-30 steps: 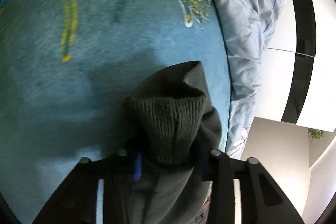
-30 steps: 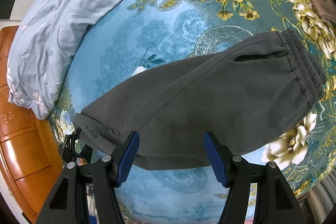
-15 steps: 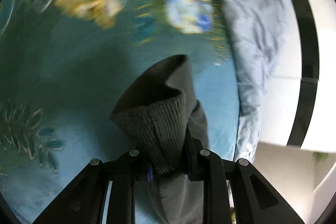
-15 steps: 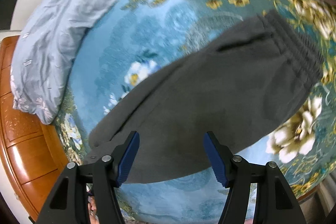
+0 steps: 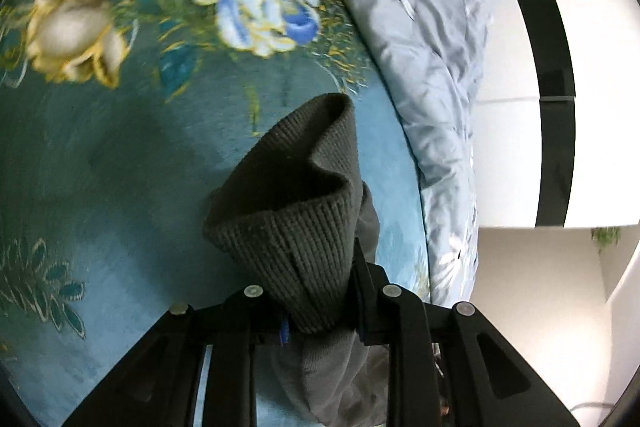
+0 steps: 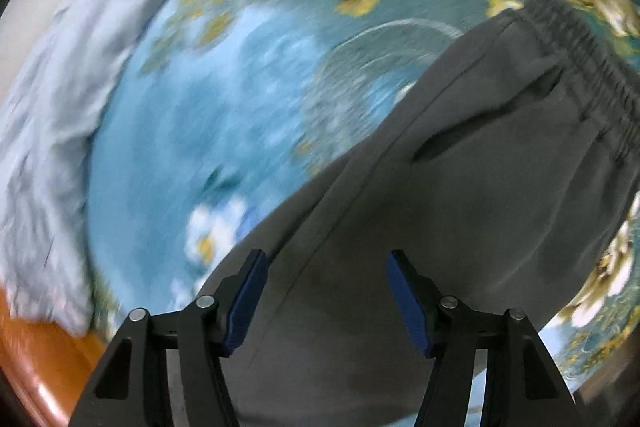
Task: Fold clothes
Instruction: 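Grasp and lift the waistband with the right gripper while the left gripper holds the cuff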
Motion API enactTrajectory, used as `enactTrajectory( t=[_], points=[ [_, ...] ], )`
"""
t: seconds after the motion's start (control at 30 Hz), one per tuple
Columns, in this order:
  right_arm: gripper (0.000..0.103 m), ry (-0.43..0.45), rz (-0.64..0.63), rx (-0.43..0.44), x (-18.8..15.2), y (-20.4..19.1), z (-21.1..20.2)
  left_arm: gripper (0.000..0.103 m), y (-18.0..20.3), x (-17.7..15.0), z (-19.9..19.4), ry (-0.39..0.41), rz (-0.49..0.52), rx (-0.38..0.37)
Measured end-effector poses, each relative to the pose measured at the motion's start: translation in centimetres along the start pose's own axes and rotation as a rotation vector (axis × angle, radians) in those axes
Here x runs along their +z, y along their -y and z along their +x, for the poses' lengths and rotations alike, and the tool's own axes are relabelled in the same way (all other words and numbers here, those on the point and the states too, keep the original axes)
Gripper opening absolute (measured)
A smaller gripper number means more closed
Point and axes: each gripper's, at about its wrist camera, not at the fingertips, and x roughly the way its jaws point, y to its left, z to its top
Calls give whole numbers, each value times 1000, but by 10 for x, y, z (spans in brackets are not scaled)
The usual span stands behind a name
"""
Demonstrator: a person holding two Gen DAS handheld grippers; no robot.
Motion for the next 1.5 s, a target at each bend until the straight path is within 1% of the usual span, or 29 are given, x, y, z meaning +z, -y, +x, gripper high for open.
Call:
enactTrajectory(
  t=[0.07,0.17,0.23,0.3,0.33,0.37,0.4,0.43,0.5,0.57,0.63,0.67,0.7,0.8,0.87,0.93,1.0,1.03,1.07,1.1,1.13,1.17,1.2,1.27,1.3,1.4,1.43,1.47,1.5],
  points=[
    [61,18,69,-45,12,11,2,24,15,20,29,2,3,-5],
    [57,40,179,-84,29,29,3,24,17,23,29,-2,19,-2],
    [54,44,216,-96,38,37,1,24,17,21,26,-10,34,8],
    [29,35,239,-101,47,45,-2,24,11,10,12,-16,43,12],
    [24,27,251,-94,50,50,-4,24,11,6,7,-11,40,9],
    [14,19,262,-87,53,54,-6,24,11,3,3,-8,41,5],
    [8,12,273,-80,56,58,-7,24,11,-1,-2,-11,46,-3],
    [8,17,273,-72,58,61,-12,24,12,-6,-9,-13,46,-18],
    [7,83,266,-37,57,69,-35,24,15,-5,-6,-19,41,-71],
    [7,164,260,-3,57,78,-63,24,19,-2,5,-29,47,-100],
    [7,250,225,-13,55,88,-92,24,20,-1,22,-51,48,-84],
    [7,265,206,-26,55,91,-99,25,17,0,35,-73,42,-70],
    [7,260,192,-41,57,93,-99,25,14,0,47,-92,35,-51],
    [7,211,216,-40,61,101,-85,25,-5,6,78,-130,-34,71],
    [7,184,234,-25,65,100,-75,26,-7,9,83,-126,-53,95],
    [11,179,203,-38,69,95,-69,32,-6,11,85,-122,-58,104],
    [11,171,171,-7,70,93,-67,41,-1,13,82,-116,-43,105],
    [12,169,147,4,68,90,-69,48,3,14,80,-113,-30,103],
    [17,167,122,14,67,88,-71,56,6,15,77,-109,-17,101],
    [26,167,108,32,68,88,-73,58,10,16,75,-106,-4,99],
    [33,151,55,29,57,82,-70,59,13,16,72,-102,8,97],
    [47,136,2,26,47,75,-66,60,16,17,70,-99,21,95],
    [53,120,-52,23,36,68,-63,60,19,18,67,-94,27,86],
    [54,88,-159,16,15,55,-56,60,18,17,65,-80,20,45],
    [54,72,-212,13,5,49,-52,60,18,16,65,-74,26,43],
    [54,24,-372,3,-27,29,-42,58,12,16,77,-91,27,80],
    [54,8,-426,-1,-37,22,-38,51,11,18,79,-89,21,82],
    [54,-9,-479,-4,-48,16,-35,41,10,19,82,-87,15,85],
    [54,-25,-532,-7,-58,9,-31,38,8,20,84,-85,9,87]
  ],
)
